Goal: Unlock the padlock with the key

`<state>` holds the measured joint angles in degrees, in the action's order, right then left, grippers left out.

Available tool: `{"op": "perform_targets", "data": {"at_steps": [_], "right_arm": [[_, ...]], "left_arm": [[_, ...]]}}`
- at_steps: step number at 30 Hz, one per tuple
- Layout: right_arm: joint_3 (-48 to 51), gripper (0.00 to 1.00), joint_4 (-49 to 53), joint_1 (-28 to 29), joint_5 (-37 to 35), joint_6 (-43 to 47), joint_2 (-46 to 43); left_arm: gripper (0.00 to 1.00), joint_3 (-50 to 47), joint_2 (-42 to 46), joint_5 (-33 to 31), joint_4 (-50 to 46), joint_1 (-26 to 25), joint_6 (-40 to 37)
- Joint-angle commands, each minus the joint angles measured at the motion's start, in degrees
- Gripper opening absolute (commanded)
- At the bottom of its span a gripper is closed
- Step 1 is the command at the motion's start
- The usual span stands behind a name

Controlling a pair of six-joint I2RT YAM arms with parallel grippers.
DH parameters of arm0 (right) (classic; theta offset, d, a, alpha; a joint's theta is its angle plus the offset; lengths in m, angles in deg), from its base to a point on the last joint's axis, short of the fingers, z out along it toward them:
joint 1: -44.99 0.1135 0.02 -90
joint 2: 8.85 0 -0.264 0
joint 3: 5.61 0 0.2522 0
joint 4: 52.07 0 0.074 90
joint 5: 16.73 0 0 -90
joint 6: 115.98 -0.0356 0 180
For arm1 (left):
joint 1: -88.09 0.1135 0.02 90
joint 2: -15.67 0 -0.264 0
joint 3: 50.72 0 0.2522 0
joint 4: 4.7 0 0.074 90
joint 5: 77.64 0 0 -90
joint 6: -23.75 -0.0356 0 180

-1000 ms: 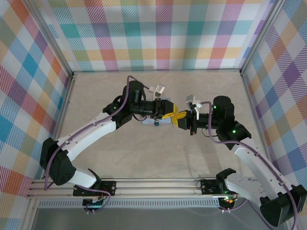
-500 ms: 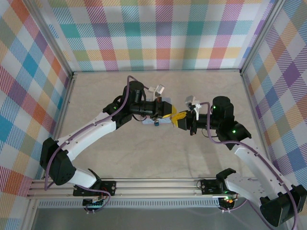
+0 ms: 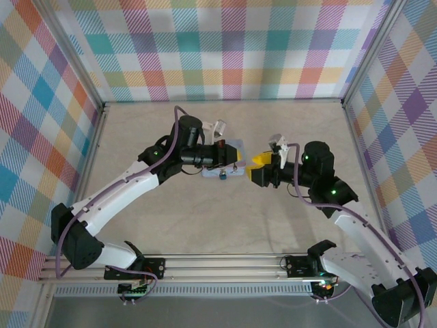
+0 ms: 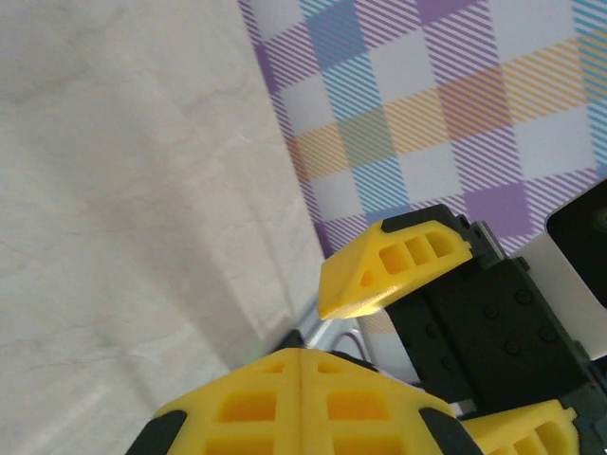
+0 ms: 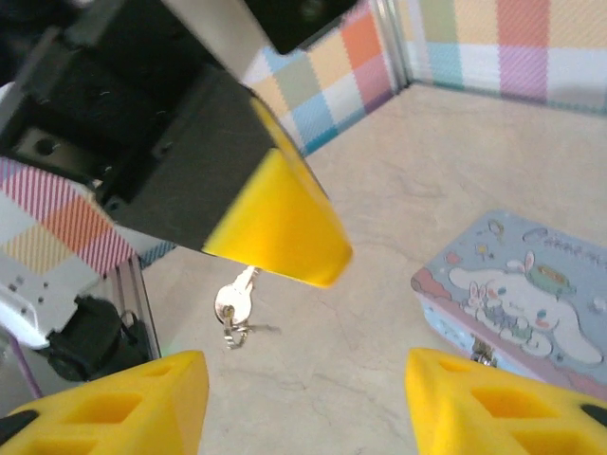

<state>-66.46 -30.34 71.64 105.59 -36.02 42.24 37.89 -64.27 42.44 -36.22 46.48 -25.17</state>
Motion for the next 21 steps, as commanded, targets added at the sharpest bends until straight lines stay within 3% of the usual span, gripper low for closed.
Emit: {"op": "perform_targets", "data": {"at_steps": [1, 7, 11, 14, 21], "right_arm": [[1.79, 0.59, -5.39, -0.07, -4.6, -9.91, 1.44], [7.62, 0.59, -20.02, -0.46, -0.98, -23.97, 5.0], [14.06, 0.62, -36.54, -0.46, -0.03, -33.95, 6.92], [17.31, 0.65, -46.37, -0.46, -0.57, -38.74, 8.15], [18.92, 0.65, -57.94, -0.46, 1.08, -43.98, 11.46]], "left_arm": [[0.0, 1.35, 1.01, -7.76, -4.42, -0.25, -4.6], [0.0, 0.53, 0.57, -12.83, -3.78, -0.23, -5.61], [0.0, -0.04, 0.75, -13.65, -2.0, -0.2, -5.3], [0.0, -0.02, 0.5, -13.65, -1.37, -0.22, -5.07], [0.0, -0.73, -0.54, -11.18, 1.32, -0.23, -2.86]]}}
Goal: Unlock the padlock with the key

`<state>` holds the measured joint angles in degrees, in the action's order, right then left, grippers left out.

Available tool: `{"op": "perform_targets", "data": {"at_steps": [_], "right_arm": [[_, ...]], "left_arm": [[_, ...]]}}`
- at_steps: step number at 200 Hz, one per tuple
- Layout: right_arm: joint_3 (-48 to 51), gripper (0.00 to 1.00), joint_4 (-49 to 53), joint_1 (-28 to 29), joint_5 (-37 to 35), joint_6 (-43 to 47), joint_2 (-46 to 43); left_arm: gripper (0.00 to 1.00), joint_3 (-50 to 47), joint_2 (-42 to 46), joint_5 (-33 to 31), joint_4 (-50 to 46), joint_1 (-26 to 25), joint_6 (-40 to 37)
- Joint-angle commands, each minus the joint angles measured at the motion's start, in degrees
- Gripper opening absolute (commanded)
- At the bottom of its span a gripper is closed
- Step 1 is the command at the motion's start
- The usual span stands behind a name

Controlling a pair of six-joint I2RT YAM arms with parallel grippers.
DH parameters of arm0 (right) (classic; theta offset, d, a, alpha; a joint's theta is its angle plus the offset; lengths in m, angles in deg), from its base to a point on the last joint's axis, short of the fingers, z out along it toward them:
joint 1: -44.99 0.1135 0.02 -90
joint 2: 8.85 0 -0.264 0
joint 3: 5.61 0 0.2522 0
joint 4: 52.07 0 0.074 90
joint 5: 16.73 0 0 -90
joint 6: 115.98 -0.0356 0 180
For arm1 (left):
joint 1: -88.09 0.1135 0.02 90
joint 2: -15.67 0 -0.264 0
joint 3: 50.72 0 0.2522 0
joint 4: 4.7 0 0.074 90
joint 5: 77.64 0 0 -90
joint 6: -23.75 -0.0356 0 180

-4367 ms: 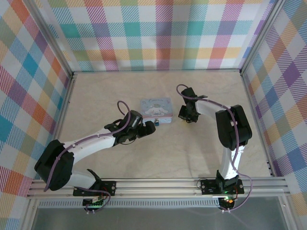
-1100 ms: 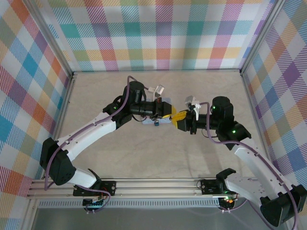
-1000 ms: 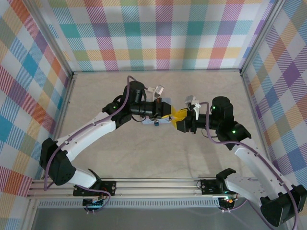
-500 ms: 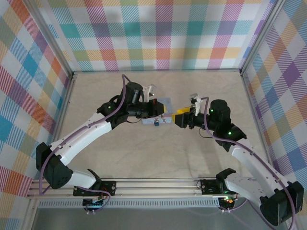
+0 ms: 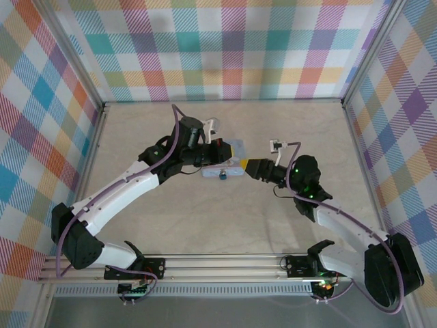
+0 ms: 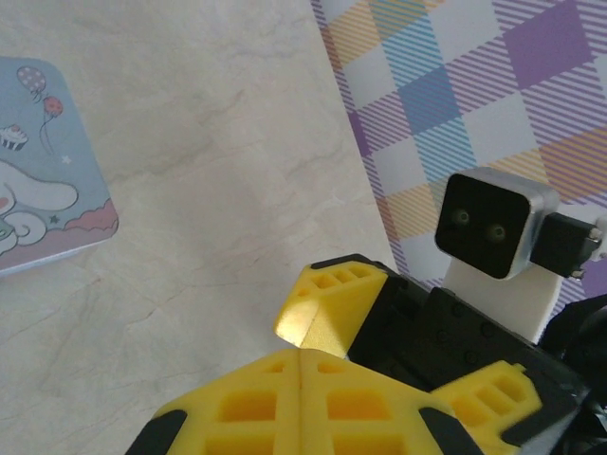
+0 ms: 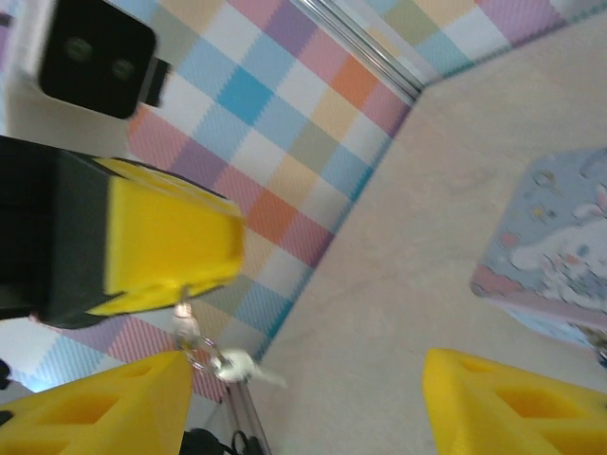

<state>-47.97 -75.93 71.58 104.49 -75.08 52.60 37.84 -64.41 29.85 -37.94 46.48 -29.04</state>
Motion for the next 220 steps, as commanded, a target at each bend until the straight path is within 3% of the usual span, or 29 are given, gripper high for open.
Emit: {"op": "perform_targets", "data": {"at_steps": [1, 53, 132, 220], "right_arm": [[0.3, 0.65, -14.23, -0.31, 2.78, -5.99, 2.12], [-1.09, 0.55, -21.31, 0.47, 5.35, -8.82, 6.61], [-3.64, 0.49, -21.27, 2.65, 7.27, -7.64, 8.24], [-3.96, 0.34, -21.96, 3.62, 7.01, -7.76, 10.26]], "left_arm": [[0.0, -0.9, -0.46, 1.86, 5.42, -0.23, 1.46], [0.0, -1.46, -0.03, 3.49, 8.35, -0.23, 3.61], [0.0, -2.47, 0.53, 4.04, 9.81, -0.23, 4.44], [0.0, -3.44, 2.01, 3.86, 11.64, -0.23, 5.24]]}}
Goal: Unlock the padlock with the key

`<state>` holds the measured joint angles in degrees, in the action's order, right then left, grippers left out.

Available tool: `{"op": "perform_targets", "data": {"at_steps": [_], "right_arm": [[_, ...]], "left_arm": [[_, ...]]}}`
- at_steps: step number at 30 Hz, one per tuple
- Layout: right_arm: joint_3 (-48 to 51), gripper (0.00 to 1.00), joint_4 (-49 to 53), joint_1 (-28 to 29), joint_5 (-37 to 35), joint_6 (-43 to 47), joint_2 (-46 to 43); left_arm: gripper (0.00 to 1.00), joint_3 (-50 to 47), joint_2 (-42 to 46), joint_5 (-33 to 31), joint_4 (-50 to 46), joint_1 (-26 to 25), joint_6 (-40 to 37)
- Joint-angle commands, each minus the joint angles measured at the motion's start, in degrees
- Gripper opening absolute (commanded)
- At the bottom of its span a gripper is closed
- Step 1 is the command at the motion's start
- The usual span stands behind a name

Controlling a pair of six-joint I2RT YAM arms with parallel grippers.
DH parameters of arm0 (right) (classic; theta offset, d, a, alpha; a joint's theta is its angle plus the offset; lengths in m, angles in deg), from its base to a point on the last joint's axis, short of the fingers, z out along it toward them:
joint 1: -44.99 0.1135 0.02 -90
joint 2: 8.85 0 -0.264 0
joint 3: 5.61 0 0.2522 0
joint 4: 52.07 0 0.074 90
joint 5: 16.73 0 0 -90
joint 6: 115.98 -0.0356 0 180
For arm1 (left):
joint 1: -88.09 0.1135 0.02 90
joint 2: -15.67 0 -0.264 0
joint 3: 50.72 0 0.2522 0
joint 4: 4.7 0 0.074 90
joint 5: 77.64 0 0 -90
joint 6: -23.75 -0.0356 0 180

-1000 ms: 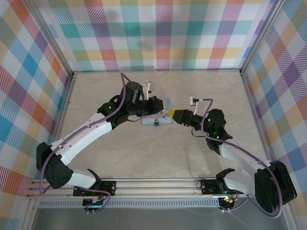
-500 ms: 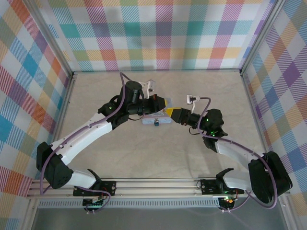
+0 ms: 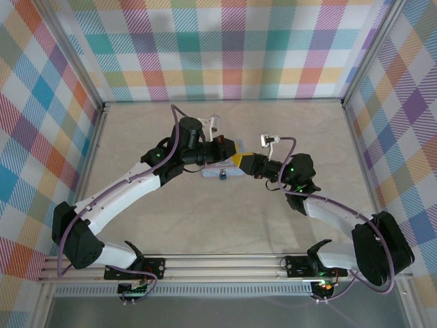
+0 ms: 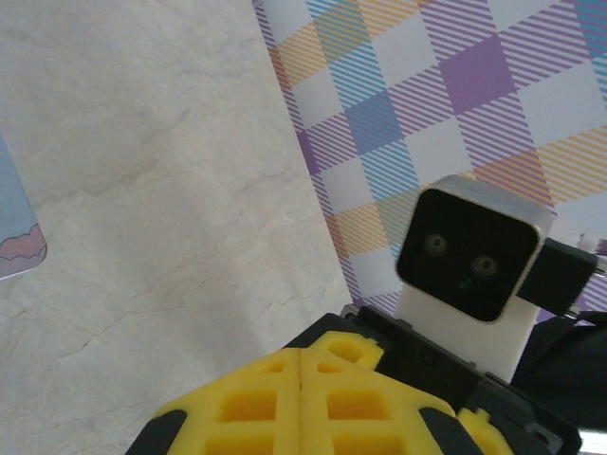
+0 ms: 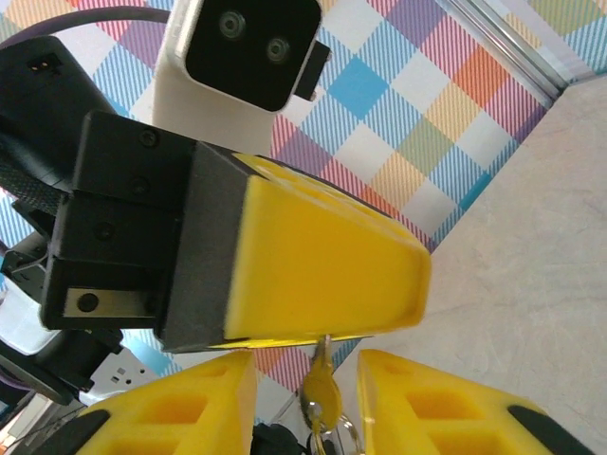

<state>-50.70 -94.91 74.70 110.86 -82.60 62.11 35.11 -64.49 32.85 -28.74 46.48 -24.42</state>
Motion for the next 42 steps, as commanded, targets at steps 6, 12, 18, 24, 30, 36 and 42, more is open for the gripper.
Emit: {"op": "perform_targets", "data": {"at_steps": [6, 12, 18, 24, 30, 36, 42], "right_arm": [[-0.28, 0.31, -4.27, 0.52, 0.39, -0.77, 0.68], [-0.14, 0.25, -4.73, 0.51, 1.09, -0.86, 0.24], [0.48, 0.26, -5.65, 0.61, 1.18, -1.3, 0.14], [0.57, 0.21, -6.7, 0.61, 1.57, -1.56, 0.14], [0.84, 0.1, -7.23, 0.61, 1.96, -1.39, 0.14], [0.66, 0.0, -6.86, 0.61, 2.48, -0.75, -0.27], [-0.26, 0.0, 1.04, 0.61, 2.02, 4.06, -3.51]], "left_arm": [[0.0, -0.98, 3.13, 0.2, 2.29, -0.21, 0.31], [0.0, -1.39, 3.69, -0.6, 2.37, -0.23, 0.23], [0.0, -1.42, 4.05, -1.24, 2.64, -0.23, 0.12], [0.0, -1.58, 4.22, -1.68, 2.52, -0.14, 0.1], [0.0, -2.33, 4.92, -2.47, 3.22, -0.14, 0.23], [0.0, -2.88, 5.36, -3.21, 4.11, -0.14, 0.45], [0.14, -2.48, 5.55, -4.11, 2.92, -0.06, 0.32]]}}
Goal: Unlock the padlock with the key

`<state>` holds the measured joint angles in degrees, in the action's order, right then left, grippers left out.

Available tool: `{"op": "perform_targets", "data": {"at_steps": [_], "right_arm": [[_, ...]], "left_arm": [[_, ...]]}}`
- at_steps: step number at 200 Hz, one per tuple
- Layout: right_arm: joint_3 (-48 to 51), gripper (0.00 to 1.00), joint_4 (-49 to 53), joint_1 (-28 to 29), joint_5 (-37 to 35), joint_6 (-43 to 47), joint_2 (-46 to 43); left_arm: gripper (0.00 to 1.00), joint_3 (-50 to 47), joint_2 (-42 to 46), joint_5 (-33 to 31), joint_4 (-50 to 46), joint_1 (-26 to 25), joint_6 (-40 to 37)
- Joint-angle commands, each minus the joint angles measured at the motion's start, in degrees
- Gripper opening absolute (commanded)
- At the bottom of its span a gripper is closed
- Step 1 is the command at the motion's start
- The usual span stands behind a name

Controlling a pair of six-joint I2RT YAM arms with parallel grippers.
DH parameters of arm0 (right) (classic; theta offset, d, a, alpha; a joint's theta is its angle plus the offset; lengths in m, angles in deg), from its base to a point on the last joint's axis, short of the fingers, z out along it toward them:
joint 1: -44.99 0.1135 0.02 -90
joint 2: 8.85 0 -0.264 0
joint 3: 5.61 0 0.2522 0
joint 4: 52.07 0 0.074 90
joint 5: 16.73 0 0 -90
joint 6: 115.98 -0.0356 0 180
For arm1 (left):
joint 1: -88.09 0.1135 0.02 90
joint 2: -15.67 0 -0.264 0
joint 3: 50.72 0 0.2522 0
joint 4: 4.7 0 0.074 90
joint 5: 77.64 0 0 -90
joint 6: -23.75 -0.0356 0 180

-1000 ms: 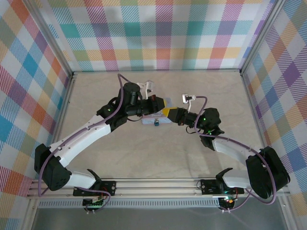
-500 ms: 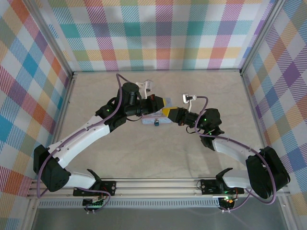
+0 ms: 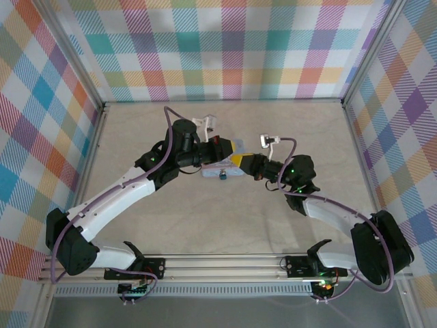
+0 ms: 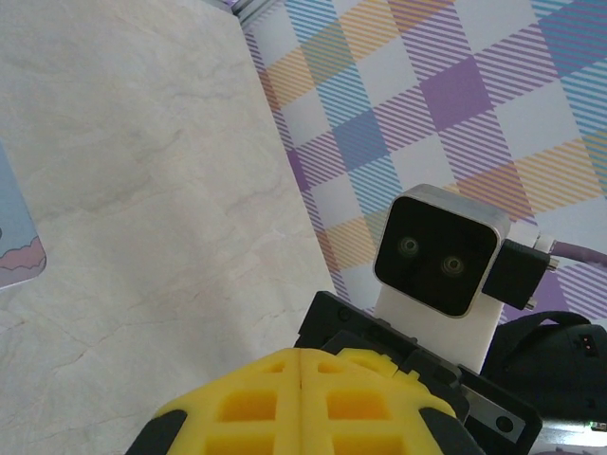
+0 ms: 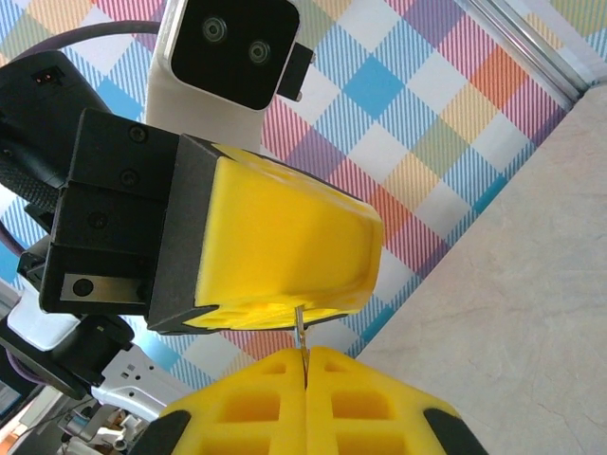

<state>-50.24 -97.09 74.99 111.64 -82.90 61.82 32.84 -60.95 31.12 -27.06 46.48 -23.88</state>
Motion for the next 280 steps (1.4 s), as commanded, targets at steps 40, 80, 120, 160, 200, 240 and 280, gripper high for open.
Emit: {"op": "perform_targets", "data": {"at_steps": [40, 80, 120, 160, 200, 240, 280], "right_arm": [[-7.84, 0.0, 35.37, 0.75, -5.41, 24.34, -12.25], [-14.28, 0.0, 53.74, 1.11, -16.52, 39.14, -14.89], [-20.53, 0.0, 64.06, 5.07, -32.02, 53.27, -13.7], [-20.24, 0.0, 62.42, 11.57, -43.82, 64.17, -12.17], [-20.66, 0.0, 59.61, 18.87, -55.26, 72.29, -9.46], [-20.64, 0.0, 55.75, 23.09, -62.21, 76.34, -6.81], [-20.67, 0.0, 51.88, 25.87, -66.8, 79.34, -4.59]], "left_arm": [[0.57, 0.76, 4.52, -9.75, -6.42, 0.55, -0.71], [0.66, 2.46, 4.91, -17.26, -17.59, 1.04, 3.0], [0.7, 2.5, 6.25, -19.66, -19.3, 2.08, 5.84], [0.75, 4.06, 4.63, -16.7, -18.4, 2.05, 6.72], [0.77, 4.03, 3.45, -13.02, -15.36, 2.05, 9.66], [0.77, 3.3, 1.51, -7.34, -10.82, 1.99, 12.94], [0.61, 2.04, 0.95, -6.39, -9.06, 1.95, 14.84]]}}
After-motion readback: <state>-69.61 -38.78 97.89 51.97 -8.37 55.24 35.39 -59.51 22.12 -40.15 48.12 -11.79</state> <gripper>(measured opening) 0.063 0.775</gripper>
